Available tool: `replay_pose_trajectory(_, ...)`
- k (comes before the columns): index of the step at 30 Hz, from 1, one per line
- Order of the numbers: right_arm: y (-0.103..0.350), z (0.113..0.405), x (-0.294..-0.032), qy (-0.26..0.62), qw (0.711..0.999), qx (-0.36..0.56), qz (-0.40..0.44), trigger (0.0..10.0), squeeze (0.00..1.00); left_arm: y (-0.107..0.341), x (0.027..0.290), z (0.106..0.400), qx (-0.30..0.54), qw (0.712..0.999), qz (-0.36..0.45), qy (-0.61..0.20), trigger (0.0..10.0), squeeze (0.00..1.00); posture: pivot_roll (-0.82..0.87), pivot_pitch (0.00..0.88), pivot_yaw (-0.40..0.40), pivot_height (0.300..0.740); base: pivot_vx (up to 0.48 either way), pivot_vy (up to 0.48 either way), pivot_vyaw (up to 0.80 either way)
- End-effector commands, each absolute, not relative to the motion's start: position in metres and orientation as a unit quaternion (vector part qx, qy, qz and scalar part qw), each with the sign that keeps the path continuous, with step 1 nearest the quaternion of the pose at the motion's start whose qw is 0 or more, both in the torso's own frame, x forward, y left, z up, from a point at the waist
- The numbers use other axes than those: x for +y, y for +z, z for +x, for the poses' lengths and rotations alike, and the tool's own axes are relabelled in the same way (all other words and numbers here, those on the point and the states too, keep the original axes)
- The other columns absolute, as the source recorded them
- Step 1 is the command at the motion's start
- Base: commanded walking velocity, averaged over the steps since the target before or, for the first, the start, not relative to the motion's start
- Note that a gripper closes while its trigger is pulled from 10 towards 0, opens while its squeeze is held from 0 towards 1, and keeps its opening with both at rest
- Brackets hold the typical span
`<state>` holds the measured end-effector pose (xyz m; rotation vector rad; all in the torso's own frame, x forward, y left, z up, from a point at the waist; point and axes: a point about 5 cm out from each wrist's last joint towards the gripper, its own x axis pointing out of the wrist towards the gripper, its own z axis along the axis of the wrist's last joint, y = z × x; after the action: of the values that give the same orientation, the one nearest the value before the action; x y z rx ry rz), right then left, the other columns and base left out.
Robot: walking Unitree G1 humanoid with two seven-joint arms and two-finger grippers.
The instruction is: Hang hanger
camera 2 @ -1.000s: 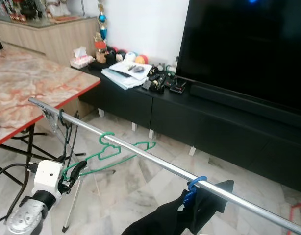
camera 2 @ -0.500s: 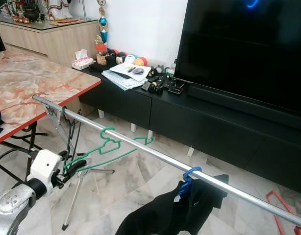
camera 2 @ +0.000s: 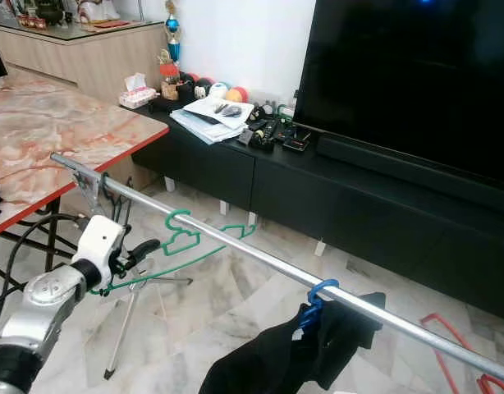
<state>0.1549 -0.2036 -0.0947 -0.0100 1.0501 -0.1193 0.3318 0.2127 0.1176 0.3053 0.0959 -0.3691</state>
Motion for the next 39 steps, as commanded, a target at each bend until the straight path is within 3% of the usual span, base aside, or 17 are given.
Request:
replay_pose_trajectory(1, -0.093, 0.157, -0.206, -0.061, 0.866, 0.496, -0.008, 10.0, 0.00, 0.115, 0.208, 0.334, 0.052, 0.967, 0.146, -0.201, 10.0, 0.00, 0.15, 0.000, -0.063, 0.740, 0.000, 0.000, 0.00)
replay_pose_trajectory(12, -0.094, 0.156, -0.206, -0.060, 0.865, 0.498, -0.010, 10.0, 0.00, 0.100, 0.189, 0.335, 0.080, 0.941, 0.174, -0.278, 10.0, 0.00, 0.16, 0.000, -0.061, 0.740, 0.000, 0.000, 0.00)
replay_pose_trajectory(25, -0.094, 0.156, -0.206, -0.054, 0.865, 0.499, -0.015, 10.0, 0.00, 0.097, 0.173, 0.329, 0.090, 0.922, 0.149, -0.347, 10.0, 0.00, 0.16, 0.000, -0.063, 0.740, 0.000, 0.000, 0.00)
replay_pose_trajectory(29, -0.094, 0.156, -0.206, -0.053, 0.865, 0.499, -0.015, 10.0, 0.00, 0.106, 0.179, 0.333, 0.065, 0.930, 0.172, -0.318, 10.0, 0.00, 0.15, 0.000, -0.062, 0.740, 0.000, 0.000, 0.00)
replay_pose_trajectory(34, -0.094, 0.155, -0.206, -0.053, 0.865, 0.499, -0.017, 10.0, 0.00, 0.128, 0.201, 0.344, 0.017, 0.957, 0.183, -0.223, 10.0, 0.00, 0.16, 0.000, -0.062, 0.740, 0.000, 0.000, 0.00)
replay_pose_trajectory(39, -0.094, 0.156, -0.207, -0.050, 0.864, 0.500, -0.019, 10.0, 0.00, 0.120, 0.213, 0.344, 0.038, 0.960, 0.188, -0.204, 10.0, 0.00, 0.16, 0.000, -0.066, 0.740, 0.000, 0.000, 0.00)
